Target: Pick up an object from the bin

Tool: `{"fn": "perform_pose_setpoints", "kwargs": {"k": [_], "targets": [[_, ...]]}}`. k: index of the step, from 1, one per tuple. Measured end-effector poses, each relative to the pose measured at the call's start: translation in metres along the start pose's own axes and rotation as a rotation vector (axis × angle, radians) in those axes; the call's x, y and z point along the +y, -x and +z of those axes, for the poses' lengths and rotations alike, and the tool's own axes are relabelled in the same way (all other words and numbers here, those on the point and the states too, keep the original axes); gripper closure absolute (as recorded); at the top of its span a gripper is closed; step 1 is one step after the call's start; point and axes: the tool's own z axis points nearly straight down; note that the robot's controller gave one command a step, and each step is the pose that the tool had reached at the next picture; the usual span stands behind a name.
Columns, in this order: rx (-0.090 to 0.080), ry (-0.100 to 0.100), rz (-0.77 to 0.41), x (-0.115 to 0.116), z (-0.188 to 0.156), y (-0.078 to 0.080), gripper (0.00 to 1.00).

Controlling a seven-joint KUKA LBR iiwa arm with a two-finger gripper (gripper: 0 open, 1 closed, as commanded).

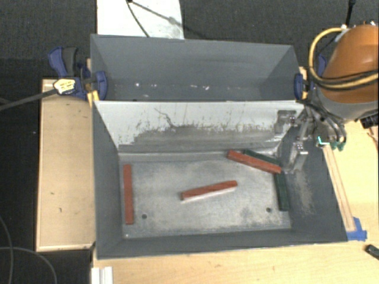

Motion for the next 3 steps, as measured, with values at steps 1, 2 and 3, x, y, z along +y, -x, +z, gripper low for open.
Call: {"fn": "perform_pose_setpoints", "kwargs": {"k": [1,2,3], "targets": [[0.001,0.001,-0.055,0.086,0.166,-0.008,0.00],[-0.006,-0.001,-0.056,0.083,0.161,-0.006,1.00],[-0.014,-0.003,-0.307,0.076,-0.014,-0.012,1.00]]}}
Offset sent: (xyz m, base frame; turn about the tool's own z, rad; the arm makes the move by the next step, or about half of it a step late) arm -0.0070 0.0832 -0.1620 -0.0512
